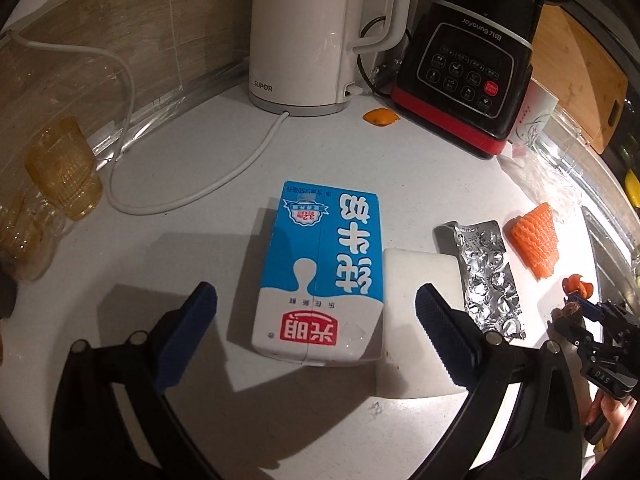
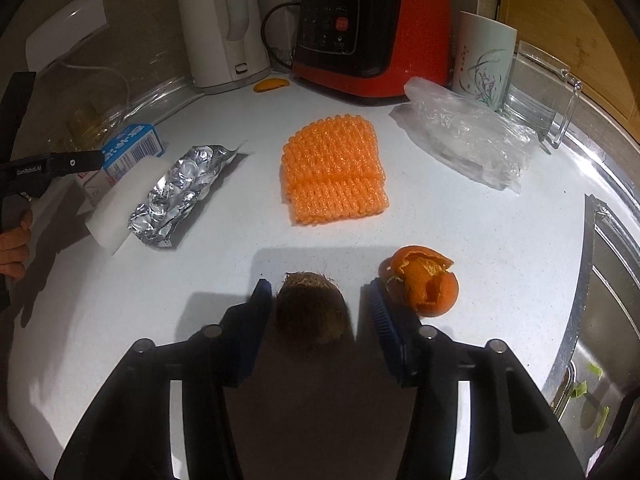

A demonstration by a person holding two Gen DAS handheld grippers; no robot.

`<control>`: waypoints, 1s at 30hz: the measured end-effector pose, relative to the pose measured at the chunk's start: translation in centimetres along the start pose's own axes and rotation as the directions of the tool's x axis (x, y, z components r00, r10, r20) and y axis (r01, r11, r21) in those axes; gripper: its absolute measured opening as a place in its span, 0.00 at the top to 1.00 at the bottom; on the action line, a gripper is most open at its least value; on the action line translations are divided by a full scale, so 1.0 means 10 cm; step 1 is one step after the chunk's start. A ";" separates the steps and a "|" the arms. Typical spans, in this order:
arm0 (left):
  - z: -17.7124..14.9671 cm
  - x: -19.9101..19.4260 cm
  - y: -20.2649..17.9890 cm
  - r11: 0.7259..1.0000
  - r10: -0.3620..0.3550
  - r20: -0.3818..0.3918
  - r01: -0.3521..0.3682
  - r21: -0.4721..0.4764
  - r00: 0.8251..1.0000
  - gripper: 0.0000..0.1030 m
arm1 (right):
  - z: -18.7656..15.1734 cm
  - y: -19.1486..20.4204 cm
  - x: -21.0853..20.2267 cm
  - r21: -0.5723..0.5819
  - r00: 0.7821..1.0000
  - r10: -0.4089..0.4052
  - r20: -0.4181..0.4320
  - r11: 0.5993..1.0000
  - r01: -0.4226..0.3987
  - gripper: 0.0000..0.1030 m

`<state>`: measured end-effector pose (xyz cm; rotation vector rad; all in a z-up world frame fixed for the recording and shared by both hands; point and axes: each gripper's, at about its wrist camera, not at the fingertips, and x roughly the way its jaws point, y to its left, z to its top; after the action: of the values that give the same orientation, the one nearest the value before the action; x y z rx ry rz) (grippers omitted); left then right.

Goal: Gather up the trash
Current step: 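Grasp the milk carton with the left tool while the right tool grasps the taro root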

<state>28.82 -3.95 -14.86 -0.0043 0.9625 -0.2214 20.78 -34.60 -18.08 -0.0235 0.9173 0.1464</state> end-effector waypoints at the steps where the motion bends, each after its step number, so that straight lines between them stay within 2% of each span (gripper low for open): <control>1: 0.00 0.00 0.01 1.000 -0.001 -0.001 0.001 -0.003 1.000 0.08 | 0.00 0.00 -0.01 0.000 1.000 -0.003 -0.005 1.000 0.003 0.60; 2: 0.01 0.01 0.02 1.000 -0.002 -0.002 0.002 -0.006 1.000 0.08 | 0.00 -0.01 -0.01 0.006 1.000 0.007 -0.011 1.000 -0.007 0.68; 9: 0.07 0.12 0.03 1.000 -0.012 -0.025 0.012 -0.015 1.000 0.08 | -0.02 -0.01 -0.08 0.040 0.999 0.028 -0.022 0.999 -0.027 0.68; 18: 0.17 0.29 -0.07 0.999 -0.006 -0.066 0.008 0.041 0.998 0.08 | 0.00 -0.03 -0.17 0.072 0.998 0.062 -0.001 0.995 -0.061 0.68; 22: 0.15 0.36 -0.05 0.999 -0.025 -0.098 0.029 0.035 0.995 0.21 | 0.03 -0.02 -0.20 0.073 0.998 0.069 0.008 0.995 -0.070 0.68; 27: 0.13 0.39 0.03 0.997 -0.082 -0.114 0.082 -0.004 0.990 0.35 | 0.04 0.02 -0.23 0.071 0.997 0.078 0.014 0.994 -0.079 0.68; 30: 0.13 0.37 0.05 0.997 -0.073 -0.103 0.073 -0.003 0.992 0.35 | 0.03 0.03 -0.24 0.071 0.997 0.082 0.014 0.994 -0.083 0.68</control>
<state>31.99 -4.29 -17.23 -0.0281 1.0659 -0.2916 19.55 -34.56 -16.01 0.0819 0.9124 0.1901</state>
